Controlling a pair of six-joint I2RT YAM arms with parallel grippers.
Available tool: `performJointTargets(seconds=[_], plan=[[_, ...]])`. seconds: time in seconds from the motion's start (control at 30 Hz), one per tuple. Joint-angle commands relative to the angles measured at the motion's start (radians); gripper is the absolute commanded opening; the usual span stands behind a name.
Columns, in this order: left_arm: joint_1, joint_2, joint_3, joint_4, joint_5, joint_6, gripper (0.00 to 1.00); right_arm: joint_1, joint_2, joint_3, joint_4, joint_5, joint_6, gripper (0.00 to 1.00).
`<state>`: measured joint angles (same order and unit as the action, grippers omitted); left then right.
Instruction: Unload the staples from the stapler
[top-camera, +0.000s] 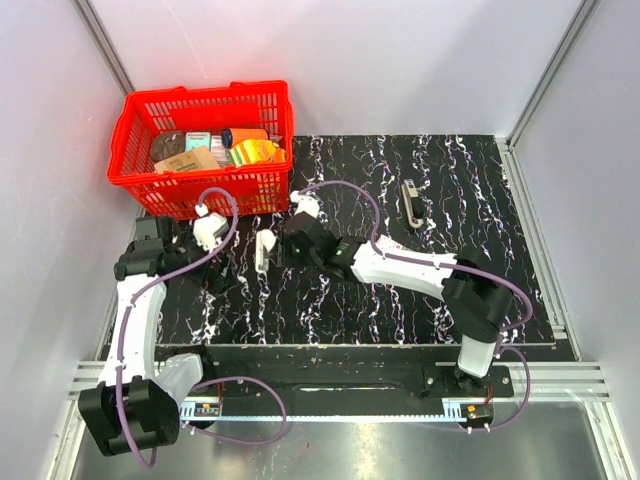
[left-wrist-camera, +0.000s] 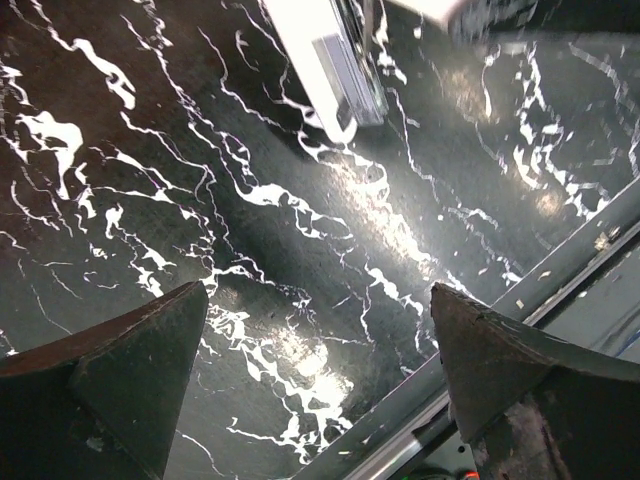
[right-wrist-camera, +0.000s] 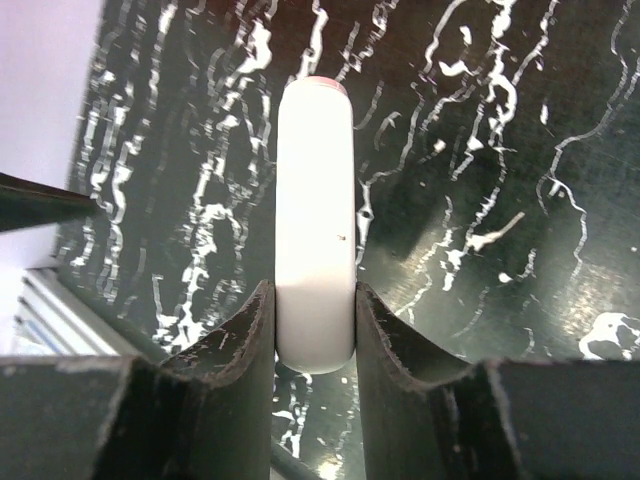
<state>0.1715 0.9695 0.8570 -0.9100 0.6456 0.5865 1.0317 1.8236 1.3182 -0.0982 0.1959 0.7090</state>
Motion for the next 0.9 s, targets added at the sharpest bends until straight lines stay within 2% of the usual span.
performJointTargets(seconds=[0.0, 0.13, 0.47, 0.7, 0.77, 0.87], plan=[[0.005, 0.004, -0.056, 0.02, 0.037, 0.189, 0.99, 0.01, -0.072, 0.003, 0.126, -0.009, 0.079, 0.03], [0.005, 0.06, -0.073, 0.028, 0.061, 0.263, 0.99, 0.01, -0.09, -0.042, 0.182, -0.059, 0.125, 0.02], [0.003, 0.19, -0.05, 0.039, 0.176, 0.315, 0.99, 0.013, -0.139, -0.126, 0.307, -0.13, 0.211, 0.0], [-0.01, 0.253, -0.038, 0.074, 0.212, 0.317, 0.92, 0.018, -0.164, -0.171, 0.373, -0.161, 0.25, 0.0], [-0.024, 0.264, -0.038, 0.086, 0.204, 0.315, 0.87, 0.018, -0.167, -0.18, 0.391, -0.173, 0.257, 0.0], [-0.033, 0.285, -0.027, 0.099, 0.203, 0.314, 0.68, 0.022, -0.17, -0.186, 0.399, -0.184, 0.264, 0.0]])
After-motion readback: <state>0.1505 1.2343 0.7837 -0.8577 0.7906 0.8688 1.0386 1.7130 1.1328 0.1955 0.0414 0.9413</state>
